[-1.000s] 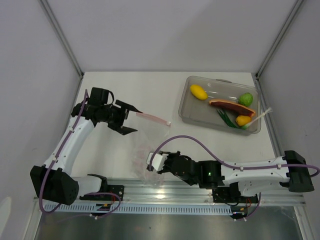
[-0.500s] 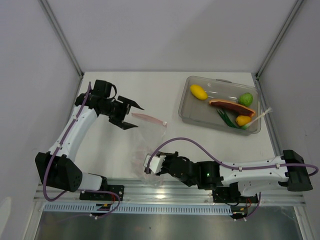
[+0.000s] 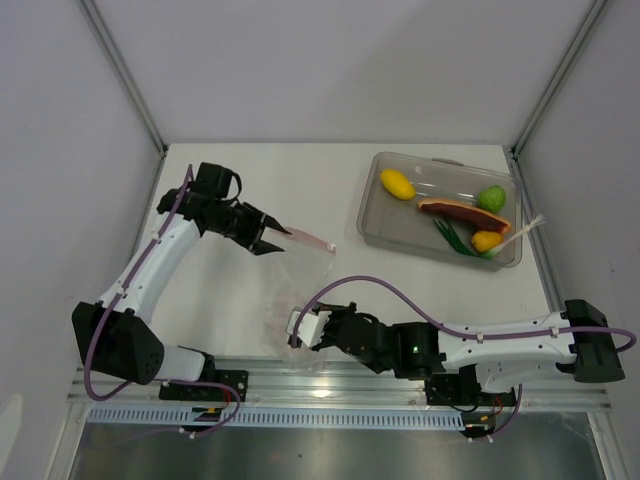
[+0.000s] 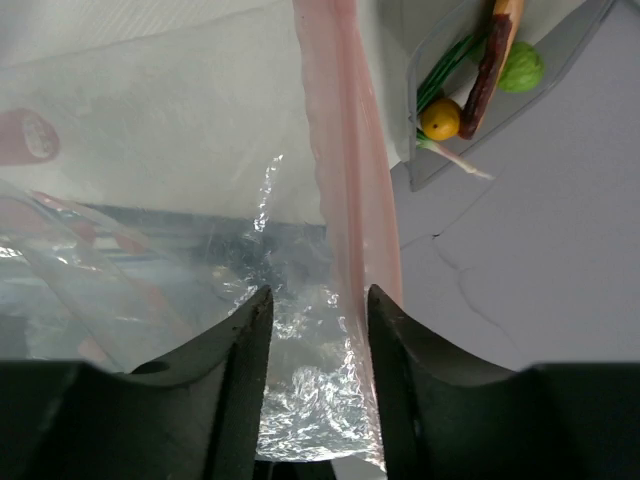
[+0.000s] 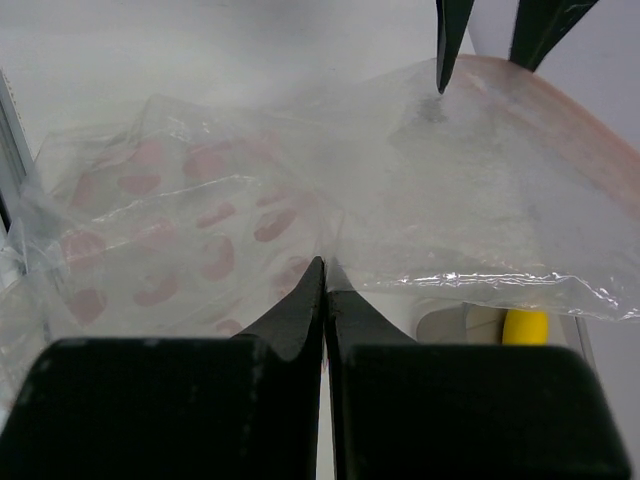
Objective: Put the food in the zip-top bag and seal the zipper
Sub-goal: Pick up the zipper food storage bag at the center of the board.
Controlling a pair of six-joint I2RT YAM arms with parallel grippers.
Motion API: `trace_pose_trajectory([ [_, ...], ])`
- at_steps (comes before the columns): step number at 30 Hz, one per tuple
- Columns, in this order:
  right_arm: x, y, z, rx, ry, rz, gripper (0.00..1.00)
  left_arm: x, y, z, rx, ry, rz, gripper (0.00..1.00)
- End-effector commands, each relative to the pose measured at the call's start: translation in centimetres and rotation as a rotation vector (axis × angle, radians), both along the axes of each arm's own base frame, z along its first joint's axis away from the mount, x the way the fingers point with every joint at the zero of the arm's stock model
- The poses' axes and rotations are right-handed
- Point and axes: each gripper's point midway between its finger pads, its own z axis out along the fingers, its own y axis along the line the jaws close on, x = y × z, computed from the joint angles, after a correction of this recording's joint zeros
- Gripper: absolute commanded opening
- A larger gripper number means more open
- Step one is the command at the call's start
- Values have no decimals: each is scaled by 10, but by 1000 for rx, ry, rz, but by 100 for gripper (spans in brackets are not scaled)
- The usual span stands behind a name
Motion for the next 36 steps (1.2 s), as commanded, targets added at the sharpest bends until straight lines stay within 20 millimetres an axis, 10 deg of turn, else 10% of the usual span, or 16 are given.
trace_pose_trajectory([
  [1, 0, 5, 25, 58, -20, -11, 0, -5, -9, -5, -23, -14, -53, 43],
  [7, 1, 3, 25, 62, -17, -21, 0, -9, -10, -14, -29, -27, -68, 1],
  [15, 12, -1, 26, 111, 34, -145, 3, -4, 8, -2, 86, -184, -66, 1],
  [20, 12, -15, 35, 220, 140, -202, 32, 7, 34, 21, 243, -411, -39, 1],
  [25, 18, -36, 52, 334, 268, -300, 99, 13, 49, 45, 367, -647, -93, 1],
  [36, 15, -77, 70, 483, 577, -384, 99, 19, 47, 78, 682, -939, -370, 1],
])
